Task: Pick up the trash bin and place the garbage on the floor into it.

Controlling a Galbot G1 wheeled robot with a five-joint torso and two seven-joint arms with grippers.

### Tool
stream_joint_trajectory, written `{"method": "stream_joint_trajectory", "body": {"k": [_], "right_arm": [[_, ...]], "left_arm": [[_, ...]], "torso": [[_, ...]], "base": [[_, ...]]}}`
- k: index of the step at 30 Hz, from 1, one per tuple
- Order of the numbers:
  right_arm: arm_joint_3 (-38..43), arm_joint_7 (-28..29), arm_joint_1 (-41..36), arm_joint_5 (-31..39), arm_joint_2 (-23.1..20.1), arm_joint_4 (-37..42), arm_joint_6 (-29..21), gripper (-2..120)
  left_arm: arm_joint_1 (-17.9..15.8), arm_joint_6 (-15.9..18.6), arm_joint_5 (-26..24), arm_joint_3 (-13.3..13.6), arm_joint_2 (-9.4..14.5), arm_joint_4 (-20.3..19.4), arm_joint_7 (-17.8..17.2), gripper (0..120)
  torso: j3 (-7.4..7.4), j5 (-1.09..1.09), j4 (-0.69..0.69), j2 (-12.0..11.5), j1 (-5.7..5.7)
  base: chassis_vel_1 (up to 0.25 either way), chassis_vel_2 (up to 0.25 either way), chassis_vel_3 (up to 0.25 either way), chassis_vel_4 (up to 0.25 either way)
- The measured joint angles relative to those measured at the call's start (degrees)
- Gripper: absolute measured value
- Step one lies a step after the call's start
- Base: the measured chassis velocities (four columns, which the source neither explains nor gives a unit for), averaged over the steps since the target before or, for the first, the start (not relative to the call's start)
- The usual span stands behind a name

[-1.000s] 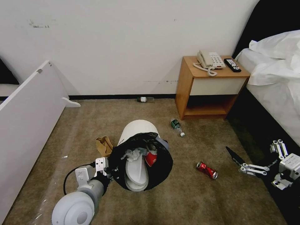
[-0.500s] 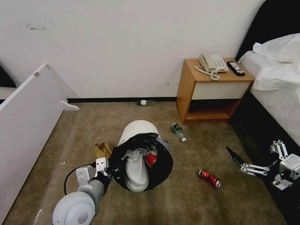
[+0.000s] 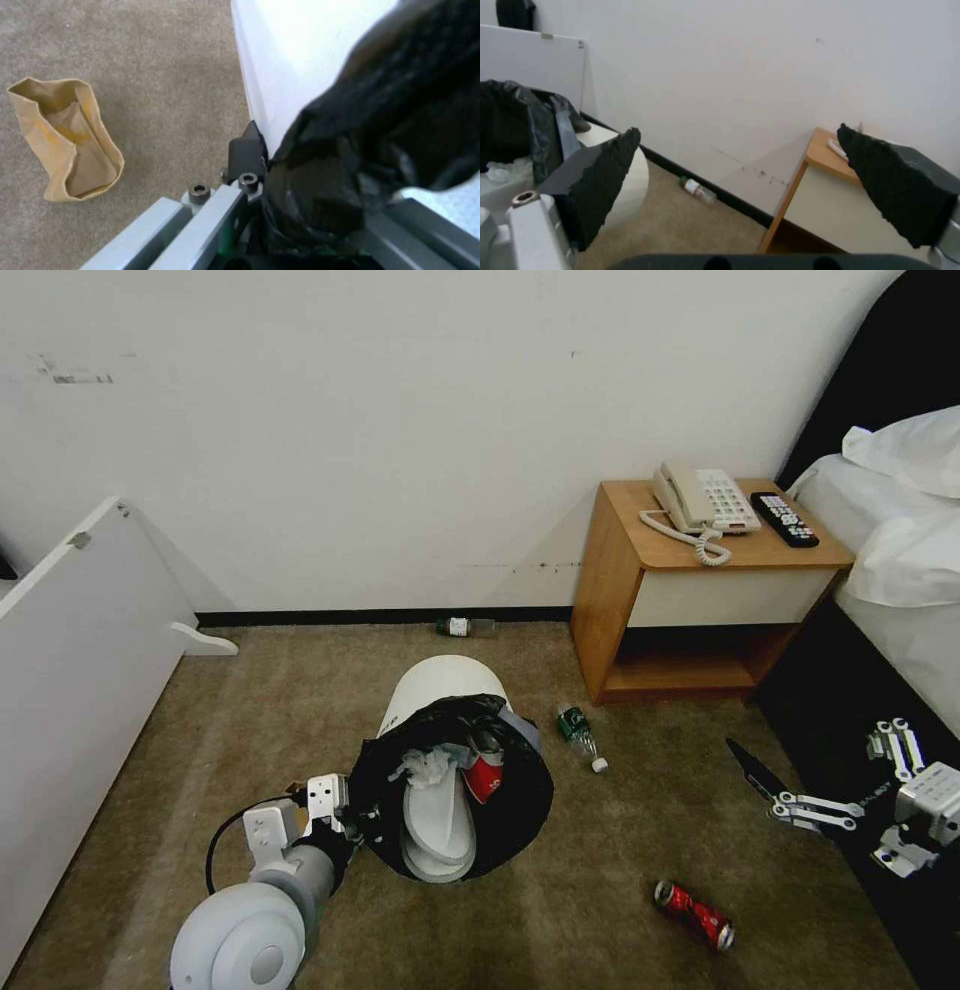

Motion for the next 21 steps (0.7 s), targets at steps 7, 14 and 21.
{"method": "stream_joint_trajectory", "body": {"k": [7, 14, 21], "right_arm": [[0.3, -0.1, -1.2, -0.2, -2.0, -1.1, 0.5, 100], [-0.2, 1.7, -4.2, -1.0, -8.7, -4.4, 0.2, 100], [-0.1, 10.1, -10.2, 2.6, -23.9, -9.5, -3.1, 100]], "left_arm": [[-0.1, 0.0, 0.0, 0.0, -0.2, 0.2, 0.0, 0], [-0.2, 0.0, -0.2, -0.4, -0.1, 0.2, 0.1, 0], [-0.3, 0.2, 0.1, -1.1, -0.6, 0.5, -0.1, 0]], "torso": [[-0.01, 0.00, -0.01, 0.0, 0.00], [-0.01, 0.01, -0.02, 0.0, 0.00], [0.00, 0.02, -0.03, 0.0, 0.00]], "base": [[0.000, 0.000, 0.000, 0.000], [0.000, 0.000, 0.000, 0.000], [0.000, 0.000, 0.000, 0.000]]}}
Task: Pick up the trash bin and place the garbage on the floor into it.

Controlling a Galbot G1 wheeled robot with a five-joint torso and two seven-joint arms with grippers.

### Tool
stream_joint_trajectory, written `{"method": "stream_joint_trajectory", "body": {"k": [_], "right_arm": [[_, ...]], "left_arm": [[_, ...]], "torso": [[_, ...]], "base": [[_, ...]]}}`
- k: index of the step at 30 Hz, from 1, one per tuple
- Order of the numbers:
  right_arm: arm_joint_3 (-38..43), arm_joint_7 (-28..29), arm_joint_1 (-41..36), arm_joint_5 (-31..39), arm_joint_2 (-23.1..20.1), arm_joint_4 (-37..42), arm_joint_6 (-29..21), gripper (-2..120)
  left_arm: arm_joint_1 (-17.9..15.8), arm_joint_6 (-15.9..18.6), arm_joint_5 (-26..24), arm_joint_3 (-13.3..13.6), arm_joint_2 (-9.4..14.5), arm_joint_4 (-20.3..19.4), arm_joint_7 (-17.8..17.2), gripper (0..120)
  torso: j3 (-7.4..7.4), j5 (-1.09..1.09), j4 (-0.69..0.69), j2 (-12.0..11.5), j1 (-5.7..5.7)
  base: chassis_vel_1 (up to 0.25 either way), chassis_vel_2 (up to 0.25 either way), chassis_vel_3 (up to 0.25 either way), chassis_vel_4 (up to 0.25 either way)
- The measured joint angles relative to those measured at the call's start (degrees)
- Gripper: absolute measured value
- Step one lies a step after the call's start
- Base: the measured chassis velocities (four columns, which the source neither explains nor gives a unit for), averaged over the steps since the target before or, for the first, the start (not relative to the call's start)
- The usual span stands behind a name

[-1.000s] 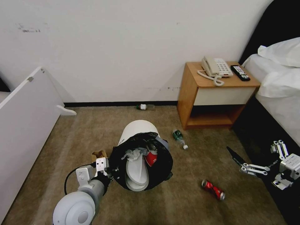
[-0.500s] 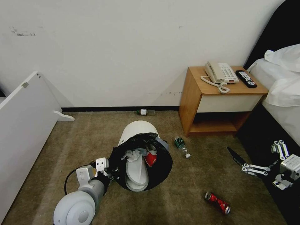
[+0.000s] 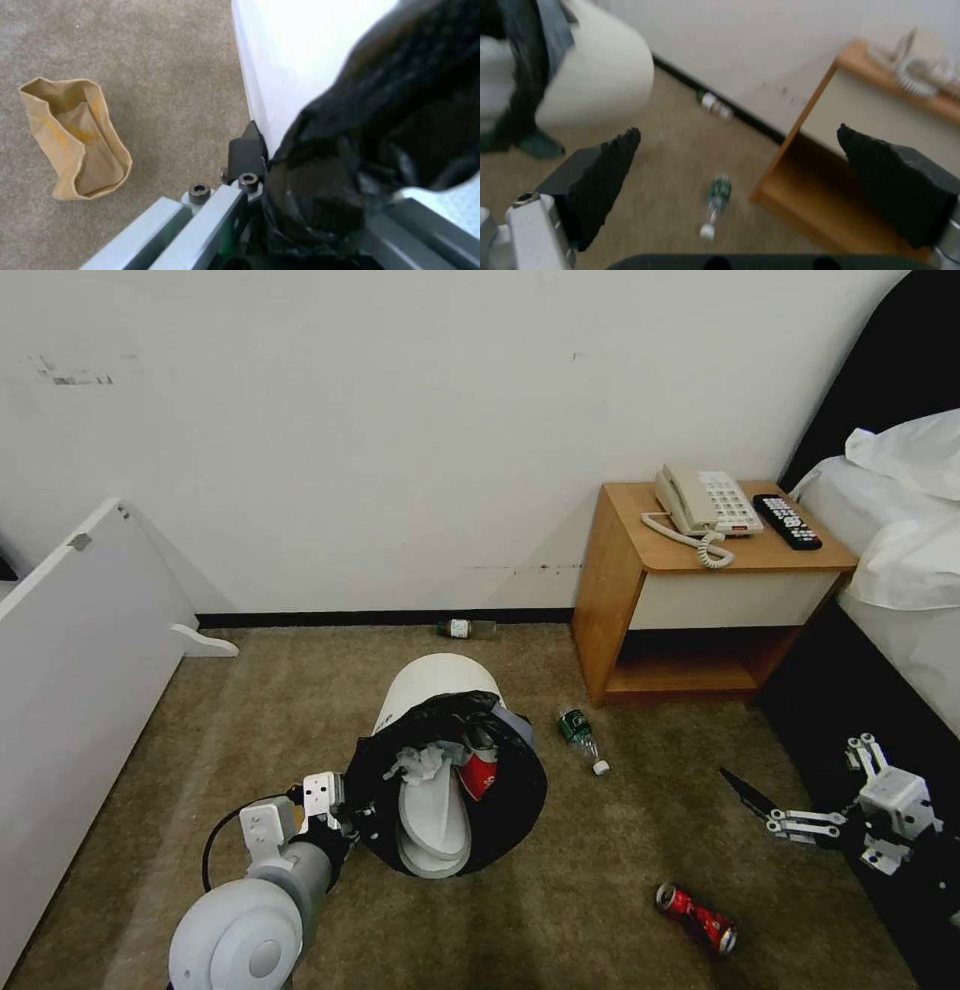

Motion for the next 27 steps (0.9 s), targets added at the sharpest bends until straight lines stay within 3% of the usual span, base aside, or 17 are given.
{"method": "stream_joint_trajectory", "body": {"k": [1, 3, 7, 10, 11, 13, 17, 19, 27], "right_arm": [[0.0, 0.0, 0.0, 0.0, 0.0, 0.0, 0.0, 100], [0.0, 3.9, -3.0, 4.1, -8.7, -2.4, -1.4, 100], [-0.2, 5.6, -4.4, 6.4, -13.5, -4.1, -2.1, 100], [-1.3, 7.3, -6.4, 11.2, -23.5, -9.0, -2.8, 100], [-1.3, 7.3, -6.4, 11.2, -23.5, -9.0, -2.8, 100], [-3.0, 8.5, -7.2, 15.7, -31.6, -13.2, -3.7, 100], [-4.3, 9.3, -7.8, 18.6, -36.2, -15.5, -4.0, 100], [-4.9, 9.6, -9.8, 21.6, -41.4, -18.1, -4.2, 100], [-6.4, 9.4, -12.8, 26.8, -49.5, -22.0, -6.0, 100]], "left_arm": [[0.0, 0.0, 0.0, 0.0, 0.0, 0.0, 0.0, 0], [0.1, 0.1, 0.3, -0.1, -0.4, 0.1, -0.1, 0], [0.1, 0.1, 0.6, -0.2, -0.8, 0.3, 0.0, 0], [-0.1, 0.1, 1.0, -0.4, -1.8, 0.7, 0.2, 0], [-0.1, 0.1, 1.0, -0.4, -1.8, 0.7, 0.2, 0], [-0.3, 0.0, 1.7, -0.8, -2.5, 1.3, 0.8, 0], [-0.4, -0.2, 2.1, -1.1, -3.0, 1.6, 1.2, 0], [-0.4, -0.3, 2.6, -1.7, -3.7, 2.1, 1.7, 0], [-0.4, -0.6, 3.2, -2.7, -4.5, 2.9, 2.3, 0]], "torso": [[0.00, 0.00, 0.00, 0.0, 0.00], [0.01, -0.01, 0.03, 0.0, 0.00], [0.01, -0.01, 0.04, 0.0, 0.00], [0.01, 0.00, 0.01, 0.0, 0.00], [0.01, 0.00, 0.01, 0.0, 0.00], [0.01, -0.01, 0.02, 0.0, 0.00], [0.01, -0.01, 0.02, 0.0, 0.00], [0.01, -0.01, 0.01, 0.0, 0.00], [0.01, -0.01, 0.02, 0.0, 0.00]], "base": [[0.000, 0.000, 0.000, 0.000], [0.000, 0.000, 0.000, 0.000], [0.000, 0.000, 0.000, 0.000], [0.000, 0.000, 0.000, 0.000], [0.000, 0.000, 0.000, 0.000], [0.000, 0.000, 0.000, 0.000], [0.000, 0.000, 0.000, 0.000], [0.000, 0.000, 0.000, 0.000], [0.000, 0.000, 0.000, 0.000]]}}
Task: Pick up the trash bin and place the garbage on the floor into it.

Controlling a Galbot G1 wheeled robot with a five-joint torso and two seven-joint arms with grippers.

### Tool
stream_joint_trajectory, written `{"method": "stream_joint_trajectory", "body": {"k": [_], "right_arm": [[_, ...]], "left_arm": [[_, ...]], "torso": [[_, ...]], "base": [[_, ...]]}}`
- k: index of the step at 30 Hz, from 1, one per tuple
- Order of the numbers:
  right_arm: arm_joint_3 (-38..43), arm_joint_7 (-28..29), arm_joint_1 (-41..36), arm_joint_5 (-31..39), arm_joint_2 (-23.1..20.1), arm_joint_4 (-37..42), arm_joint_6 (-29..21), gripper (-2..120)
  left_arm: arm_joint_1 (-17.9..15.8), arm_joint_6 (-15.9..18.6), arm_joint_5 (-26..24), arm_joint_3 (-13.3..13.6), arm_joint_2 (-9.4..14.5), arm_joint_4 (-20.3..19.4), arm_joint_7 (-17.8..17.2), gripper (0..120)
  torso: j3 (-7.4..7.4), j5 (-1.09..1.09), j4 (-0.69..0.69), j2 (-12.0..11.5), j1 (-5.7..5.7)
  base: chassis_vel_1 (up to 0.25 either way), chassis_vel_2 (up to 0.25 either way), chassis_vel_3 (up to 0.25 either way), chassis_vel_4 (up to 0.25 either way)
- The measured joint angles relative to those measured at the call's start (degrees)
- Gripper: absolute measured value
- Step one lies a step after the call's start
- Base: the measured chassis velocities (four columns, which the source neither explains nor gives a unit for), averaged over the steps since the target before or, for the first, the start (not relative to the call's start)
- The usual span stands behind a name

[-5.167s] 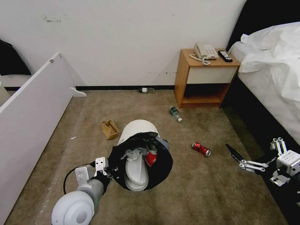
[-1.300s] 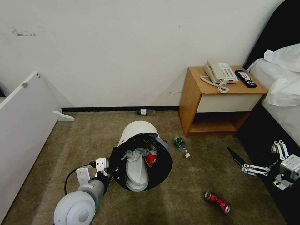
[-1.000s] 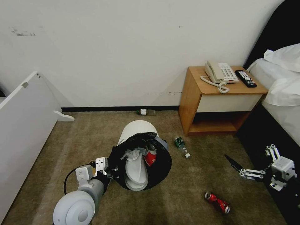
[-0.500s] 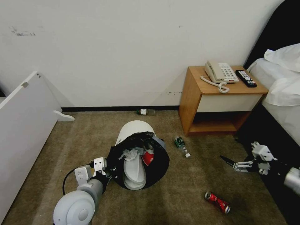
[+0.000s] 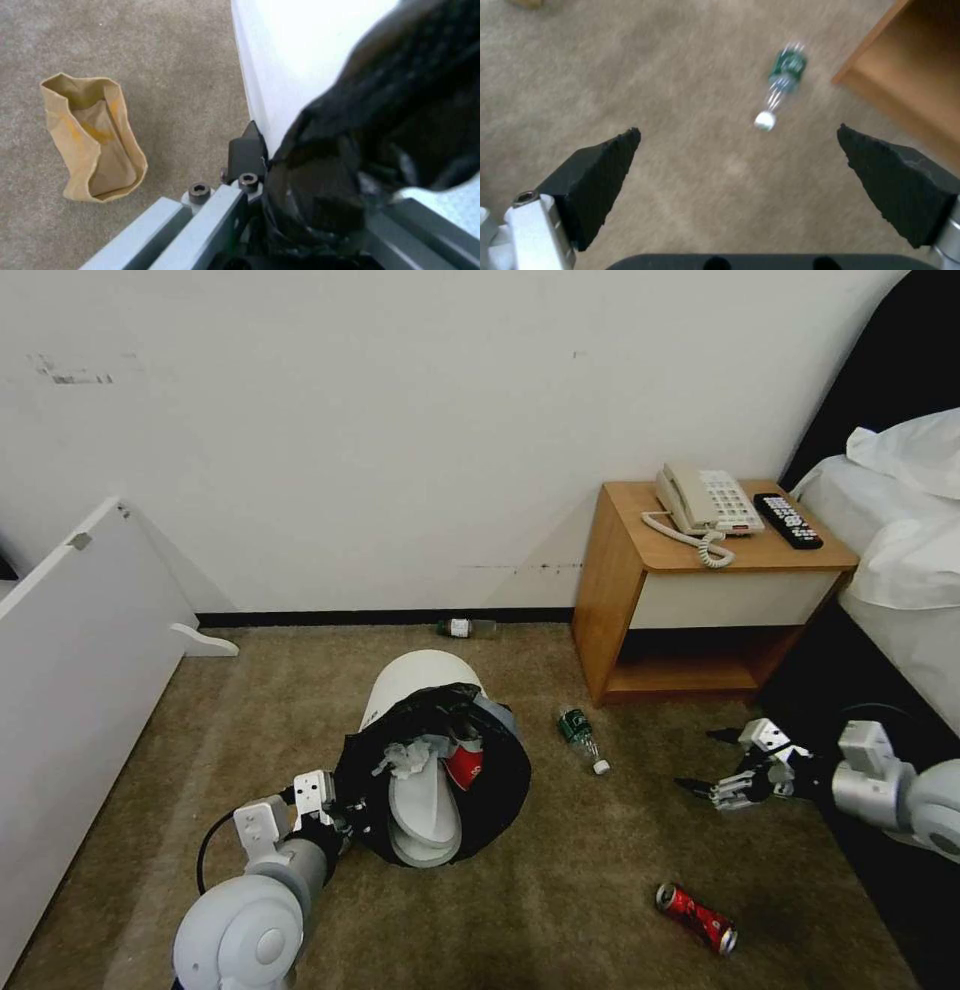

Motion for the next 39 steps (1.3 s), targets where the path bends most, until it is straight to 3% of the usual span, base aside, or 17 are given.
{"method": "stream_joint_trajectory", "body": {"k": [6, 20, 39], "right_arm": [[-1.7, -5.3, 0.2, 1.0, -2.9, -1.7, -4.1, 100], [-6.4, -4.3, 1.0, 9.2, -9.1, -4.3, -13.1, 100], [-8.6, -6.3, 0.7, 10.4, -8.4, -6.7, -21.5, 100]], "left_arm": [[0.2, -0.2, 0.6, -0.3, -0.5, 0.4, 0.6, 0], [0.6, -0.5, 0.9, -1.5, -0.6, 0.4, 1.6, 0], [0.9, -0.7, 1.0, -2.7, -0.9, -0.1, 2.0, 0]], "torso": [[-0.01, 0.00, -0.01, 0.0, 0.00], [0.00, -0.01, 0.00, 0.0, 0.00], [-0.01, 0.00, 0.00, 0.0, 0.00]], "base": [[0.000, 0.000, 0.000, 0.000], [0.000, 0.000, 0.000, 0.000], [0.000, 0.000, 0.000, 0.000]]}}
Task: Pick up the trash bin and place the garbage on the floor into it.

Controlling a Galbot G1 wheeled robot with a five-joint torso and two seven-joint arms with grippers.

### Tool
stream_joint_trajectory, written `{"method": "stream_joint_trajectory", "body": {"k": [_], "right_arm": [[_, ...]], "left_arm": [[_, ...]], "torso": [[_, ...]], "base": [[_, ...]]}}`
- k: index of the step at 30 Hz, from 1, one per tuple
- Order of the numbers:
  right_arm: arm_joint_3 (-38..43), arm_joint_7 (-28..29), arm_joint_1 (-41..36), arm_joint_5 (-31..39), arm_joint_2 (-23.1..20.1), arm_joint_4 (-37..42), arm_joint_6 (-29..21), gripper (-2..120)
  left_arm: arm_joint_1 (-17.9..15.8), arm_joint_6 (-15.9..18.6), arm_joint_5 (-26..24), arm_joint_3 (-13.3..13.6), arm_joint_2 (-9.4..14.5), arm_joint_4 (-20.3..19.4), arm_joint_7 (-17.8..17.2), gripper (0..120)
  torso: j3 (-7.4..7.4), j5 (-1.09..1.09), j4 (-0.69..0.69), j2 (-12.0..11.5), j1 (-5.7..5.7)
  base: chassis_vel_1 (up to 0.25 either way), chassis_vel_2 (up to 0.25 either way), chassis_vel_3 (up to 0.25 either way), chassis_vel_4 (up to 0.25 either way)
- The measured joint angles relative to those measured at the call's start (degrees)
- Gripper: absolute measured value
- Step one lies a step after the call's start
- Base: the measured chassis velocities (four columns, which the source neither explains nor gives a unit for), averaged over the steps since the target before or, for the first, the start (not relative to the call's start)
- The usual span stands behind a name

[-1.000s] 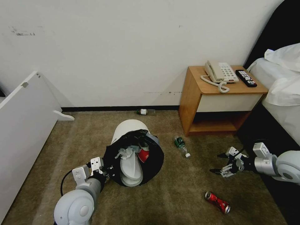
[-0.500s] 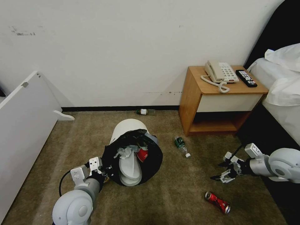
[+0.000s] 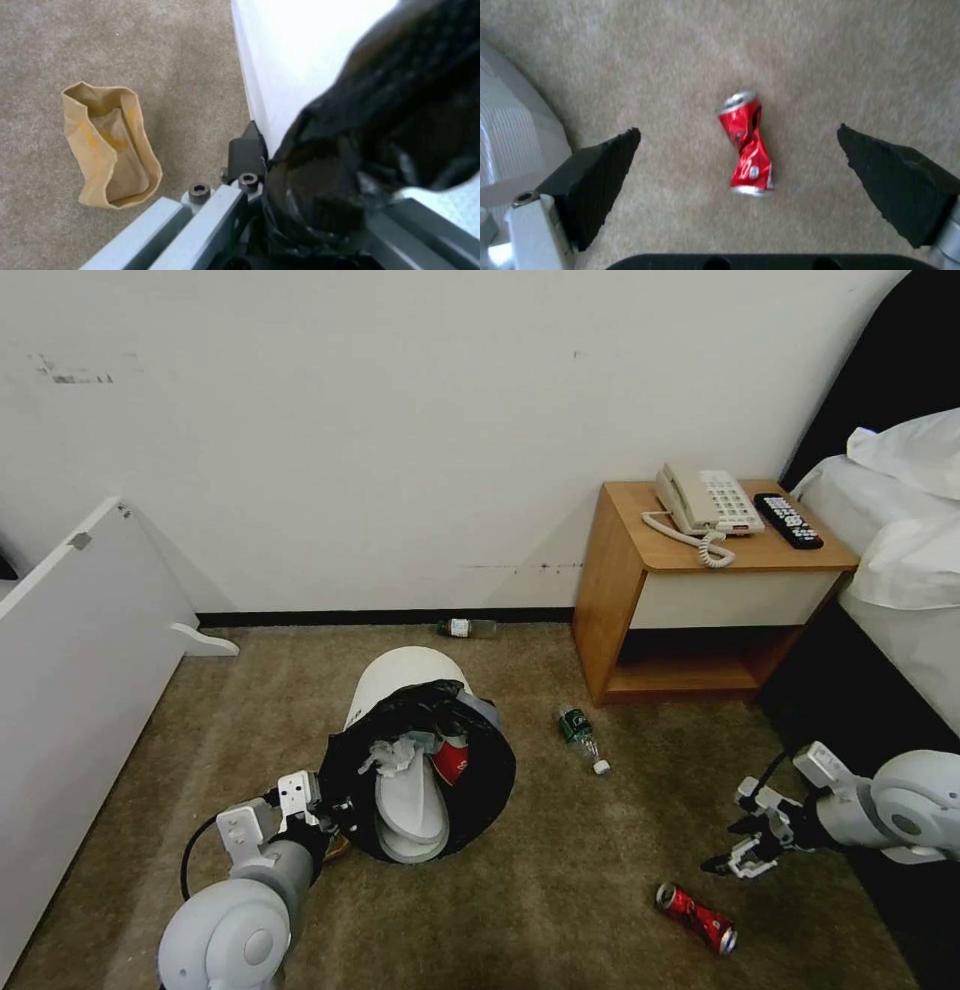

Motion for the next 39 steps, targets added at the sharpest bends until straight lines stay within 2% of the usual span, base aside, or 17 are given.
{"method": "stream_joint_trajectory", "body": {"k": [12, 26, 32, 36, 39], "right_arm": [[0.1, -0.7, -2.9, -1.0, -0.1, -0.6, -0.8, 100], [1.9, -0.9, -6.6, -2.5, -1.5, -5.0, 0.6, 100], [3.2, -0.6, -9.4, -1.9, -5.3, -6.7, 1.6, 100], [4.1, -0.4, -12.6, -1.2, -9.0, -8.5, 2.2, 100], [4.3, -0.4, -13.2, -1.1, -9.7, -9.0, 2.3, 100]], "left_arm": [[0.2, -0.1, 0.8, 0.0, -1.1, 0.4, 0.2, 0], [1.0, -0.2, 1.9, -0.1, -2.1, 0.2, 0.5, 0], [1.1, -0.3, 2.9, 0.3, -3.1, 0.4, 0.7, 0], [1.2, -0.4, 2.9, -0.3, -3.3, 0.5, 1.0, 0], [1.2, -0.4, 2.9, -0.5, -3.2, 0.6, 1.0, 0]], "torso": [[0.00, 0.00, 0.00, 0.0, 0.00], [0.00, 0.00, -0.01, 0.0, 0.00], [0.00, 0.00, 0.01, 0.0, 0.00], [0.00, 0.00, 0.01, 0.0, 0.00], [0.00, 0.00, 0.01, 0.0, 0.00]], "base": [[0.000, 0.000, 0.000, 0.000], [0.000, 0.000, 0.000, 0.000], [0.000, 0.000, 0.000, 0.000], [0.000, 0.000, 0.000, 0.000], [0.000, 0.000, 0.000, 0.000]]}}
